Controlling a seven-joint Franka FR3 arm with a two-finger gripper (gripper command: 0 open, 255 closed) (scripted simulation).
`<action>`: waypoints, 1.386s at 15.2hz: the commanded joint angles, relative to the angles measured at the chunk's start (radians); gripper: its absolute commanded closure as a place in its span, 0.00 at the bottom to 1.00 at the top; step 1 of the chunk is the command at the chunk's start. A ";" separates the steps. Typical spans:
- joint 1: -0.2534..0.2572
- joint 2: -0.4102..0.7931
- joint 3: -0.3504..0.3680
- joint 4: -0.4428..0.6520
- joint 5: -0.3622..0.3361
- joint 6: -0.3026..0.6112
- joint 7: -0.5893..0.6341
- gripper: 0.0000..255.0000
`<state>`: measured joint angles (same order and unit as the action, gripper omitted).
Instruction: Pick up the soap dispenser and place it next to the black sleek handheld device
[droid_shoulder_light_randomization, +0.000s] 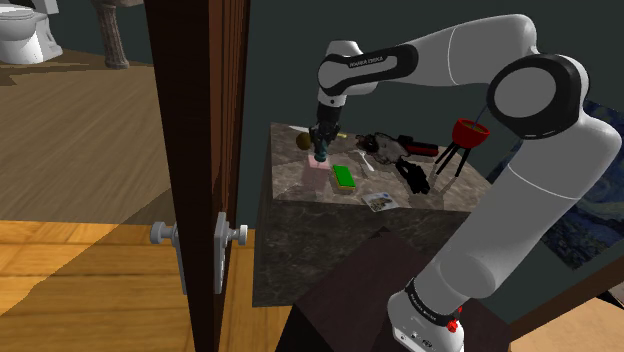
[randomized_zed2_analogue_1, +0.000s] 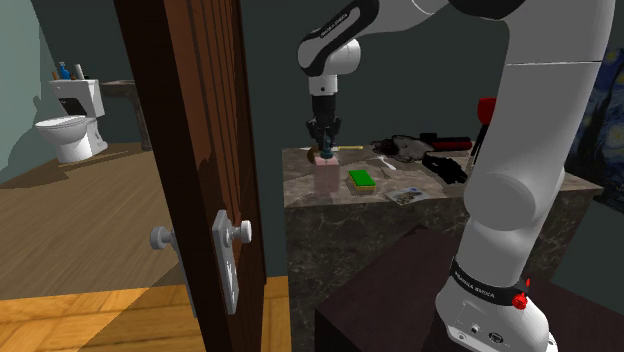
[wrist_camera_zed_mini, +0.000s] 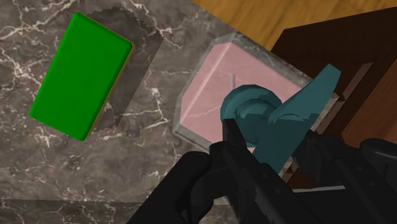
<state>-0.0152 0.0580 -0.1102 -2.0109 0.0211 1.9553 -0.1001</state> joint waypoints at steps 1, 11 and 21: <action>-0.001 -0.007 -0.001 0.018 -0.001 -0.025 -0.002 1.00; -0.001 -0.039 -0.001 0.116 -0.006 -0.155 0.003 1.00; -0.001 -0.050 -0.001 0.237 -0.007 -0.287 0.005 1.00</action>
<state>-0.0149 0.0047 -0.1103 -1.7923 0.0139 1.6838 -0.0931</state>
